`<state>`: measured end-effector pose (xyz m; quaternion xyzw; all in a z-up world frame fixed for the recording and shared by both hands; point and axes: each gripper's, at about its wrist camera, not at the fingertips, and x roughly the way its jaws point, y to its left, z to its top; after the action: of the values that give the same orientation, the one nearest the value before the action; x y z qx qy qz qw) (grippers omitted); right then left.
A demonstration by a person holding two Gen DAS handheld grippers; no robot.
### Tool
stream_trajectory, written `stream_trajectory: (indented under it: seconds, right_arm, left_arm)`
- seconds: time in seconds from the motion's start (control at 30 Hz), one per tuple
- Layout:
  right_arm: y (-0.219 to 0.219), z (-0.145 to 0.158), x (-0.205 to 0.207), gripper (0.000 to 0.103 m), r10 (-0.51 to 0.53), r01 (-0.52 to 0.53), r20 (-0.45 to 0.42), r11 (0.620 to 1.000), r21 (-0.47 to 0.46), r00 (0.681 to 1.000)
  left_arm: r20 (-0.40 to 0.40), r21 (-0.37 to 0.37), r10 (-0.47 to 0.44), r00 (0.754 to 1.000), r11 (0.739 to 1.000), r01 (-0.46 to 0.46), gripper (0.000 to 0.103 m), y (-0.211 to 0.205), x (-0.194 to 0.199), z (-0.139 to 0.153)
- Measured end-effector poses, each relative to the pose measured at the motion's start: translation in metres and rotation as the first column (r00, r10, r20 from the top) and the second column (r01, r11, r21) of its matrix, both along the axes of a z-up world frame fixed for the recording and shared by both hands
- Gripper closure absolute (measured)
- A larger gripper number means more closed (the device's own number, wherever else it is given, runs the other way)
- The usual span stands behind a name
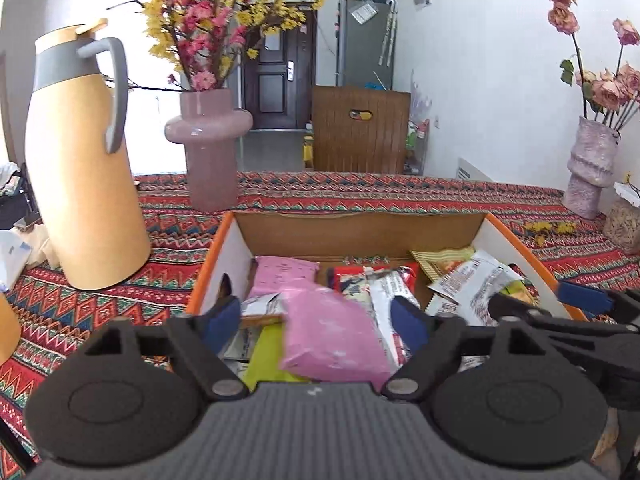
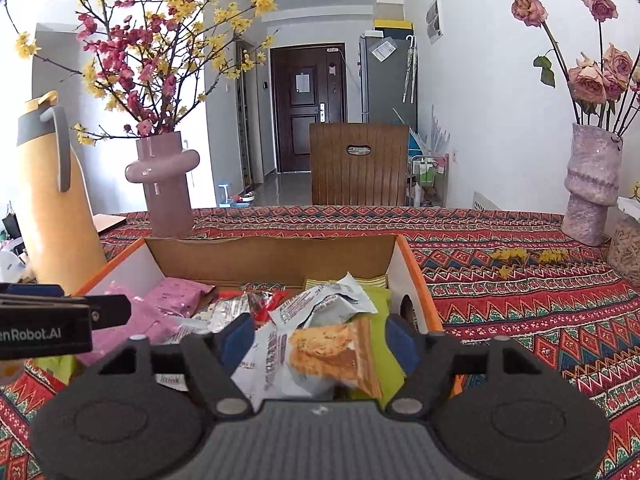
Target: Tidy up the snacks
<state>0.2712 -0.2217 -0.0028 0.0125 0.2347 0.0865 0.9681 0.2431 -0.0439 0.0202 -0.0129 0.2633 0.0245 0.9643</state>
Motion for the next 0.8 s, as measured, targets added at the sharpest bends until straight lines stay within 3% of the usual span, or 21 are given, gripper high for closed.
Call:
stream_trajectory:
  seconds: [0.03,0.07,0.47,0.8]
  right_arm:
    - [-0.001,0.0,-0.003,0.004,-0.005,0.005,0.006,1.0,0.003,1.0]
    - [-0.003,0.001,-0.007,0.002,-0.01,0.01,0.016,1.0,0.004,1.0]
    - [-0.029,0.016,-0.082,0.0,-0.026,0.024,0.063,0.999,0.029,0.998]
    - [-0.036,0.007,-0.171,0.0,-0.003,0.001,0.04,0.998,0.055,0.999]
  left_arm:
    - [0.013,-0.001,0.001,1.0,1.0,-0.001,0.007,0.002,-0.003,0.001]
    - [0.024,-0.003,-0.001,1.0,1.0,0.001,0.002,0.003,-0.006,0.002]
    - [0.143,-0.012,-0.031,0.989,0.999,0.033,0.0,0.017,-0.083,0.016]
    - [0.085,-0.044,-0.12,0.989,0.991,0.124,0.0,0.025,-0.157,-0.01]
